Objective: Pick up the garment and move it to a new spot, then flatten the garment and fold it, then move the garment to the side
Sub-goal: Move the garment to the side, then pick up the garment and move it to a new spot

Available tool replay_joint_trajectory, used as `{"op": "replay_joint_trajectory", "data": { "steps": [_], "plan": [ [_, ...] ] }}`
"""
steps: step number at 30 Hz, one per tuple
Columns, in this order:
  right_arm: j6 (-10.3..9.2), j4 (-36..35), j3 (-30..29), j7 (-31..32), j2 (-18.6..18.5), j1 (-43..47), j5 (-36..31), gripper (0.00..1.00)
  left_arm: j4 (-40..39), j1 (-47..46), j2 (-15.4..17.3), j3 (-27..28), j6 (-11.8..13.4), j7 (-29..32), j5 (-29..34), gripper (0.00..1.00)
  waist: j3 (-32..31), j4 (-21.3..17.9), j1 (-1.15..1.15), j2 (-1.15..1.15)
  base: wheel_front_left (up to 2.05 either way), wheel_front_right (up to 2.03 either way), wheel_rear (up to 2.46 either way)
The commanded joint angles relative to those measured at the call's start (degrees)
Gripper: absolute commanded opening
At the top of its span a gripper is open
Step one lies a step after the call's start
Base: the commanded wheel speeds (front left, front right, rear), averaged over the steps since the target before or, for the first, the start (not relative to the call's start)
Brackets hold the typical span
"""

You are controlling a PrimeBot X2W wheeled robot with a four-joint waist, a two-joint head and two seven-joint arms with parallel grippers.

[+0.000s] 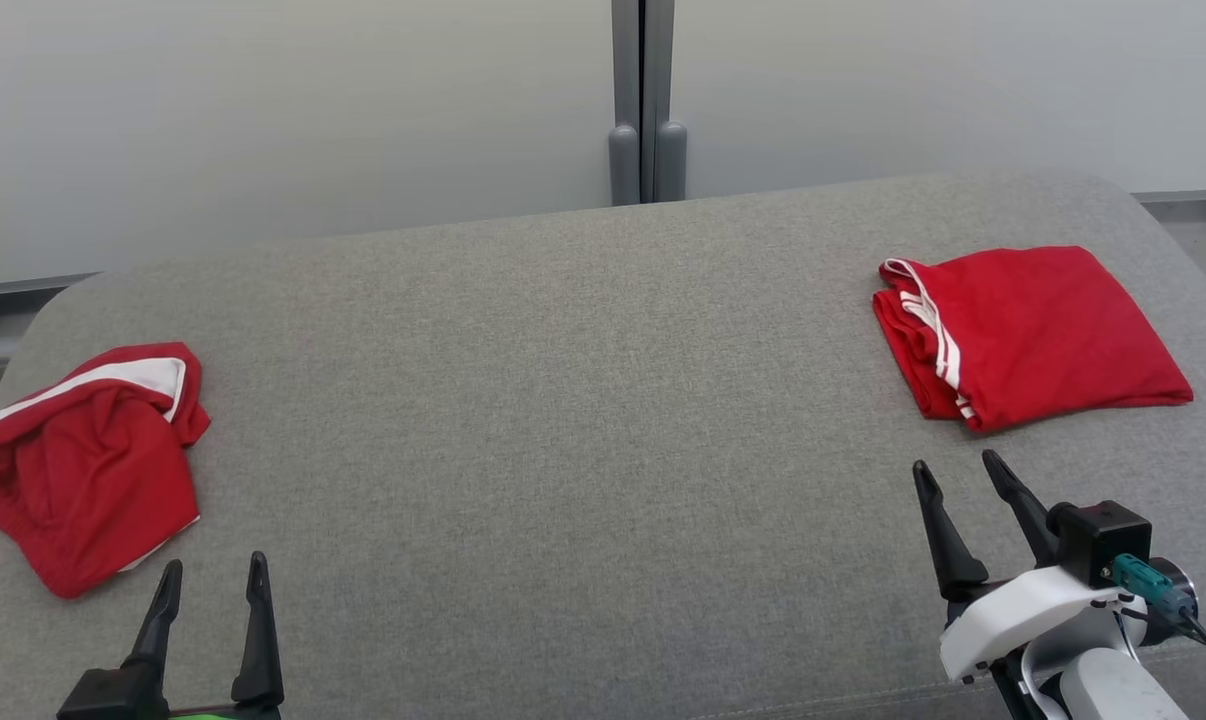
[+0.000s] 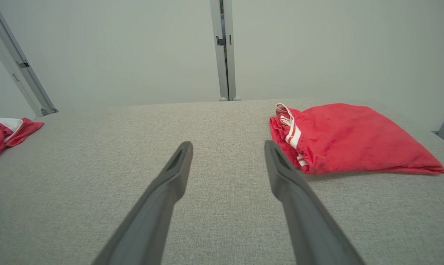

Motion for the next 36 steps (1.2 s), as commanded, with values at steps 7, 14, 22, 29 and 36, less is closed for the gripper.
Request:
{"op": "replay_joint_trajectory", "data": {
  "steps": [7, 14, 22, 29, 36],
  "plan": [
    [-0.05, -0.33, 0.16, -0.3, 0.14, 0.14, -0.05, 1.0, -0.41, 0.76, -0.05, 0.48, -0.03, -0.08, 0.2, 1.0, 0.28, -0.42, 0.0, 0.0, 0.0, 0.0, 0.0],
    [-0.05, -0.43, -0.1, -0.46, 0.12, 0.42, -0.37, 1.0, -0.6, 0.49, -0.24, 0.67, 0.08, -0.08, 0.68, 1.0, 0.39, -0.26, 0.0, 0.0, 0.0, 0.0, 0.0],
    [-0.05, -0.51, -0.21, -0.53, 0.42, 0.72, -0.54, 1.0, -0.63, 0.29, -0.24, 0.96, 0.01, -0.08, 0.79, 1.0, 0.43, 0.28, 0.0, 0.0, 0.0, 0.0, 0.0],
    [-0.05, -0.3, -0.51, -0.48, 0.6, 1.14, -0.52, 1.0, -0.48, -0.11, -0.09, 1.18, 0.16, -0.08, 1.12, 1.0, 0.31, 1.98, 0.0, 0.0, 0.0, 0.0, 0.0],
    [-0.05, 0.11, -0.27, -0.55, 0.97, 1.29, -0.13, 1.0, -0.56, 0.05, 0.15, 1.33, 0.45, -0.08, 1.43, 1.0, -0.1, 5.12, 0.0, 0.0, 0.0, 0.0, 0.0]
  ]
}}
